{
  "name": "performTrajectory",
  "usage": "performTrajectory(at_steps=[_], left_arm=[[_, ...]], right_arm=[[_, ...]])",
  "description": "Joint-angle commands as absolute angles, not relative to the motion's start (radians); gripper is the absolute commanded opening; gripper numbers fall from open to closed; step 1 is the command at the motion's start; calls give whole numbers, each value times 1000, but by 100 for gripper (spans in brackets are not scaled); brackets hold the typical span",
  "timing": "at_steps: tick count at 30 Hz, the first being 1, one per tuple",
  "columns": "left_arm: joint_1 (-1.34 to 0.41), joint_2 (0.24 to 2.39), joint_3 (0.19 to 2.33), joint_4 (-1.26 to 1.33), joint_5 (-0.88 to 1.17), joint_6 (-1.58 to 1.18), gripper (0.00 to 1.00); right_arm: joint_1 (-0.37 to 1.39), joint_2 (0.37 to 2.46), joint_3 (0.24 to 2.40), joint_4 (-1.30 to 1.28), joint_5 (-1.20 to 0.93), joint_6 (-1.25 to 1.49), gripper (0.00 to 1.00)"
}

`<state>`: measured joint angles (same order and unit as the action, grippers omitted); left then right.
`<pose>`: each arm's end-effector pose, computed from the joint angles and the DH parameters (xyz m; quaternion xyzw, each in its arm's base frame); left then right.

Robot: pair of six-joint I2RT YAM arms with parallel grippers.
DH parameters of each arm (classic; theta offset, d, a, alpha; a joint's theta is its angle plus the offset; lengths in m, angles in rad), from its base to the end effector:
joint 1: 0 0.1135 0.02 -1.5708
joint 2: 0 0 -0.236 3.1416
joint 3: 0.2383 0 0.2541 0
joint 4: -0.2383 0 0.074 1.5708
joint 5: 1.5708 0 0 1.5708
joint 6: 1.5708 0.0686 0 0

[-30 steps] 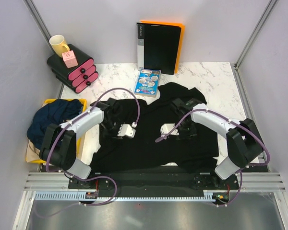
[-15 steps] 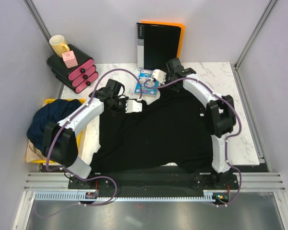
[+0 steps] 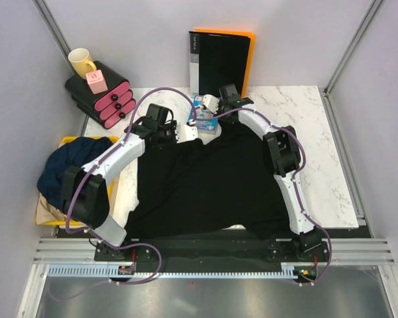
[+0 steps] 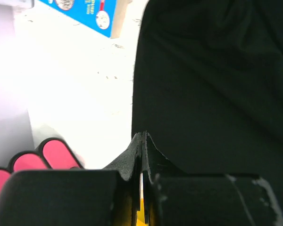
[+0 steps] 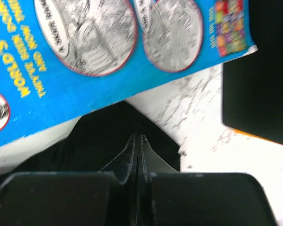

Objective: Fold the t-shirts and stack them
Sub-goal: Flatten the tshirt out

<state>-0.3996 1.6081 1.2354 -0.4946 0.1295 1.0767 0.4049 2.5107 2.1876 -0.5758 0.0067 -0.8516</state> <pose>0.3397 -0.1531 0.2070 0.6469 0.6780 0.0569 0.3445 0.5080 0.2172 0.1196 -0.5540 0.7645 -0.0761 0.3208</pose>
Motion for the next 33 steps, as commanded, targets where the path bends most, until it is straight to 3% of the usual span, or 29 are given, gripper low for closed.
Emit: performTrajectory(at_steps=[1,18,26,33], left_arm=[[-399,1551,1215,-434,100,1037,2],[-397,1555,1201,-416,71,1042,2],[-397,1546,1183,-410,67,1040,2],[-396,1531,1151,-358,60,1028,2]], right_arm=[[429,2508,2201,-465,3,-885,0],[520,2551,2180,-361,-74,-994,0],[557,2577,2178,-321,-11,-1015,0],[555,2485,2027,-325,-80,-1025,0]])
